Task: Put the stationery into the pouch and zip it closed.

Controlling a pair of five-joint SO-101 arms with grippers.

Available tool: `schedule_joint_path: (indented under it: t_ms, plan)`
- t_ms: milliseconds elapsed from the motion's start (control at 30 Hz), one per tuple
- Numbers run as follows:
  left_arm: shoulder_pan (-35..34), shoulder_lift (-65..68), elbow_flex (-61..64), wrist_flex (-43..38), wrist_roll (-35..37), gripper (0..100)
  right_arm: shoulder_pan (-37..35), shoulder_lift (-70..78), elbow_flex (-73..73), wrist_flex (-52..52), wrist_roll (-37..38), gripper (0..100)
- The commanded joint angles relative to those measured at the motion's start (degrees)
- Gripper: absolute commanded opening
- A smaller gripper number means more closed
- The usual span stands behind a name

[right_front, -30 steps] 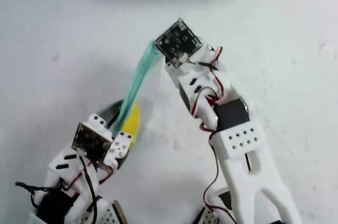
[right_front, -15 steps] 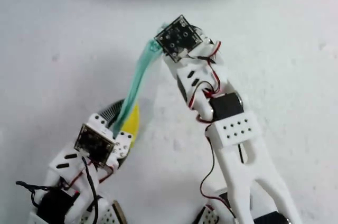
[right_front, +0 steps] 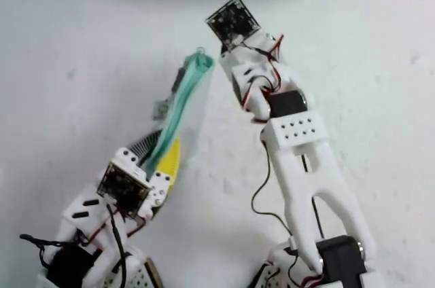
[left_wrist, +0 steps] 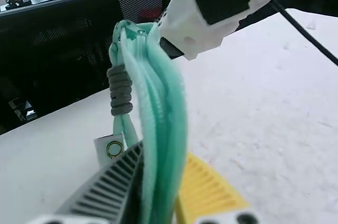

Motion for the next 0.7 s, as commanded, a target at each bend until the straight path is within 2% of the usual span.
schedule_joint_path:
  t_ms: [0,267,467,533,667]
  plan:
    - [0.48,0.48,-2.02,0.44,-0.44,2,0.66,-4.18,-2.81,3.30,-1.23,1.7]
    - [0.48,0.48,-2.02,0.53,-0.44,2,1.01,-17.27,-3.78,16.48,-2.11,1.8]
    - [0.48,0.48,-1.93,0.70,-0.44,2,-4.53,-20.53,-12.75,29.93,-10.73,2.1]
    - [0.48,0.48,-1.93,0.79,-0.44,2,-7.16,-19.82,-17.14,35.56,-14.86,6.7]
    - [0.48,0.48,-1.93,0.79,-0.35,2,-13.05,-17.19,-26.90,47.34,-30.07,28.7]
